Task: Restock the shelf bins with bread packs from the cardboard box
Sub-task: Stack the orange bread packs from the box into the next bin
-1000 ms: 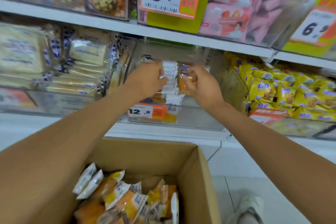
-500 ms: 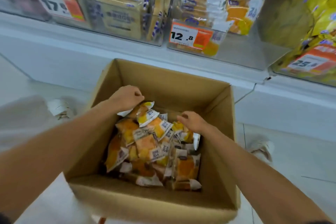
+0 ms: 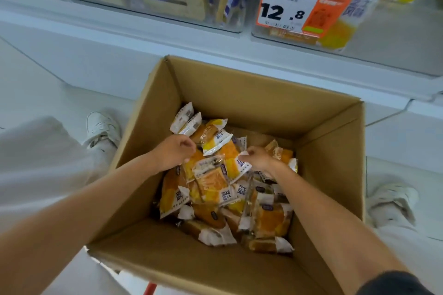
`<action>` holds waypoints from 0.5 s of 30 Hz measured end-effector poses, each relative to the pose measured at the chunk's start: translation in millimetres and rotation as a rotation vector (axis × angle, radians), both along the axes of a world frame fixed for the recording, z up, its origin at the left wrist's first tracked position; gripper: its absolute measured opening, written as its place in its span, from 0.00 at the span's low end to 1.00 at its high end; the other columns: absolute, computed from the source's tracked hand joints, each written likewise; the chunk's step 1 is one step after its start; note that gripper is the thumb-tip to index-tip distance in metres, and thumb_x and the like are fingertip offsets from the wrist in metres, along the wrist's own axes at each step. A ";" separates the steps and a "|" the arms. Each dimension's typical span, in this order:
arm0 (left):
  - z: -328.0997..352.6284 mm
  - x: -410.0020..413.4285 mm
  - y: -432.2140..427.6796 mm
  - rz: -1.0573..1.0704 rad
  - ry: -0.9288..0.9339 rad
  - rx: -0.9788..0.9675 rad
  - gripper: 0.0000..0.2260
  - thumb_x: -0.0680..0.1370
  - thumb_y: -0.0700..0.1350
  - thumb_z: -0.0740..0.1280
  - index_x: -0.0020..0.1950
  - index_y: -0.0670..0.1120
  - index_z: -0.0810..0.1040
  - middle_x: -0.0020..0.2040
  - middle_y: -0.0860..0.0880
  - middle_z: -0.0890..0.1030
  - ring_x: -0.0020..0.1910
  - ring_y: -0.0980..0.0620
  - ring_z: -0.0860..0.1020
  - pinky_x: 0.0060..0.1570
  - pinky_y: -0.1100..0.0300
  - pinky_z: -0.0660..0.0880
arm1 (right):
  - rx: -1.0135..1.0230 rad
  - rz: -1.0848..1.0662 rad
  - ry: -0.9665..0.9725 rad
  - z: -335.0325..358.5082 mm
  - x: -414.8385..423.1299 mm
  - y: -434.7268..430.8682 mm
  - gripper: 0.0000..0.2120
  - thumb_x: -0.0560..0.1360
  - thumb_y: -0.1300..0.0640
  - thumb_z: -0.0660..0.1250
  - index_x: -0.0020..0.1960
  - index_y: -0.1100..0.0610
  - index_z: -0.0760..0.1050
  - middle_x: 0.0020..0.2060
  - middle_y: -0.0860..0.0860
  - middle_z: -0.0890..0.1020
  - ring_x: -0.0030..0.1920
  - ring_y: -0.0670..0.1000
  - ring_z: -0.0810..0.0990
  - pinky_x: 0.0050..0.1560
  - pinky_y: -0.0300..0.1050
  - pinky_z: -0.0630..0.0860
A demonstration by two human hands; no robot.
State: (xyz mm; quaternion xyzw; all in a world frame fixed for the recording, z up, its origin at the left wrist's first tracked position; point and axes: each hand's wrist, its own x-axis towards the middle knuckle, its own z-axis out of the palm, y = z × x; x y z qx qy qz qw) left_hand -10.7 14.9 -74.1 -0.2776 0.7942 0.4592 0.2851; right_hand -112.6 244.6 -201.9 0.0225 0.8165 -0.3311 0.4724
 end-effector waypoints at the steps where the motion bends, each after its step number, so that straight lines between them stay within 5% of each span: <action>1: -4.6 -1.4 2.7 0.033 -0.002 0.018 0.07 0.80 0.42 0.65 0.56 0.42 0.78 0.50 0.43 0.80 0.47 0.49 0.77 0.49 0.55 0.77 | -0.019 0.009 0.037 8.7 0.2 6.2 0.13 0.77 0.54 0.69 0.42 0.59 0.67 0.39 0.49 0.68 0.38 0.48 0.69 0.36 0.40 0.67; 4: -18.3 -6.3 11.8 0.097 0.083 0.005 0.18 0.78 0.45 0.70 0.66 0.44 0.74 0.63 0.44 0.77 0.57 0.50 0.76 0.54 0.58 0.75 | -0.105 0.071 0.188 50.4 -0.3 24.3 0.10 0.76 0.55 0.70 0.51 0.54 0.69 0.49 0.50 0.76 0.47 0.49 0.76 0.42 0.41 0.70; 8: -15.0 -13.9 27.9 0.070 0.147 0.168 0.47 0.67 0.55 0.79 0.79 0.49 0.57 0.74 0.53 0.67 0.71 0.53 0.67 0.69 0.53 0.69 | -0.396 0.034 0.078 106.3 2.0 24.6 0.07 0.77 0.61 0.68 0.52 0.56 0.72 0.43 0.49 0.82 0.33 0.38 0.78 0.28 0.30 0.69; 12: -8.4 -10.5 17.1 0.183 0.025 0.285 0.22 0.69 0.52 0.78 0.58 0.46 0.77 0.54 0.51 0.82 0.54 0.52 0.80 0.47 0.56 0.76 | -0.509 -0.101 -0.107 105.7 9.5 10.6 0.12 0.74 0.43 0.68 0.52 0.49 0.79 0.48 0.48 0.83 0.51 0.48 0.80 0.54 0.43 0.74; 15: -10.8 -2.2 -5.5 0.265 0.133 0.225 0.20 0.68 0.50 0.79 0.54 0.43 0.79 0.49 0.50 0.85 0.50 0.50 0.83 0.50 0.54 0.79 | -0.355 -0.207 -0.167 68.3 27.2 10.1 0.22 0.79 0.44 0.61 0.66 0.57 0.74 0.59 0.54 0.80 0.59 0.53 0.78 0.61 0.48 0.73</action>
